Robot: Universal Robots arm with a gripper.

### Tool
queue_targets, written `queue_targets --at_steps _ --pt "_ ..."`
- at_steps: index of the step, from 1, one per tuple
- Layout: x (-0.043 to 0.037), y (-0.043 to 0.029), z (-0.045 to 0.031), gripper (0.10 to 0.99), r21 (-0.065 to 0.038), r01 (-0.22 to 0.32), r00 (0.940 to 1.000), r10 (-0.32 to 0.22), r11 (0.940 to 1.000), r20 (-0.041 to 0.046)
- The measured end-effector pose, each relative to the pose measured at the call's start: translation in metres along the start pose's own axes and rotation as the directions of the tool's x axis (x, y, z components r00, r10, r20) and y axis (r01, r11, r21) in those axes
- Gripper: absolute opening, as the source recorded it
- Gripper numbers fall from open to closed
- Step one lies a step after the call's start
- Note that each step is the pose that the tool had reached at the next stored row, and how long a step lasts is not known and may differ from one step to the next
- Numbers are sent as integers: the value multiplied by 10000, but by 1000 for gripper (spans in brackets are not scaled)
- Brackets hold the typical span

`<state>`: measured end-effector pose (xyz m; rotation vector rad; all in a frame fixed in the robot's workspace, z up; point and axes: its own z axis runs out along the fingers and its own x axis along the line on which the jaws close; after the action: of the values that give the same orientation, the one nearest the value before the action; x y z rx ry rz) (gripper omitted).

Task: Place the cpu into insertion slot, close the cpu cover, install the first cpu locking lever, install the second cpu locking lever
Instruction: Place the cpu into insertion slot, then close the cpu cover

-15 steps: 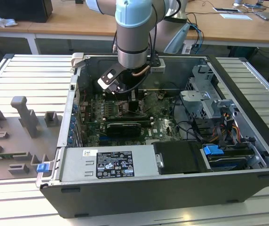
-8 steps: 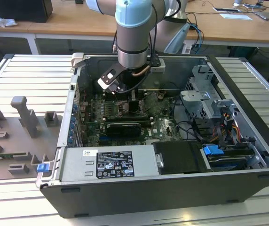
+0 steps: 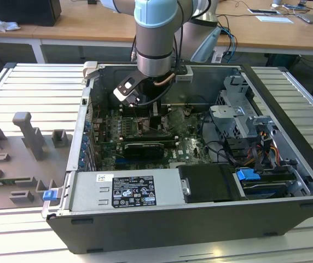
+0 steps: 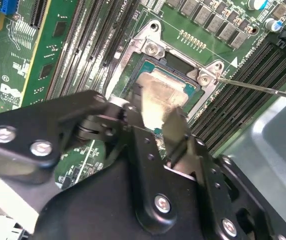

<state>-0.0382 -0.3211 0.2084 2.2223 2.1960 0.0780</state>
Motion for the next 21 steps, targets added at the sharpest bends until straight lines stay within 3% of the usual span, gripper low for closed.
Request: queue_targets --at_steps 6,13,15,18,21 --pt "0 1 -16 106 2 0 10000 0 10000 2" --pt "1 2 -43 106 2 0 10000 0 10000 1" --pt "0 34 -43 106 27 0 10000 0 10000 3" --pt "2 38 -77 106 29 -1 10000 1 10000 3" --pt "4 43 -168 106 28 -1 10000 1 10000 1"
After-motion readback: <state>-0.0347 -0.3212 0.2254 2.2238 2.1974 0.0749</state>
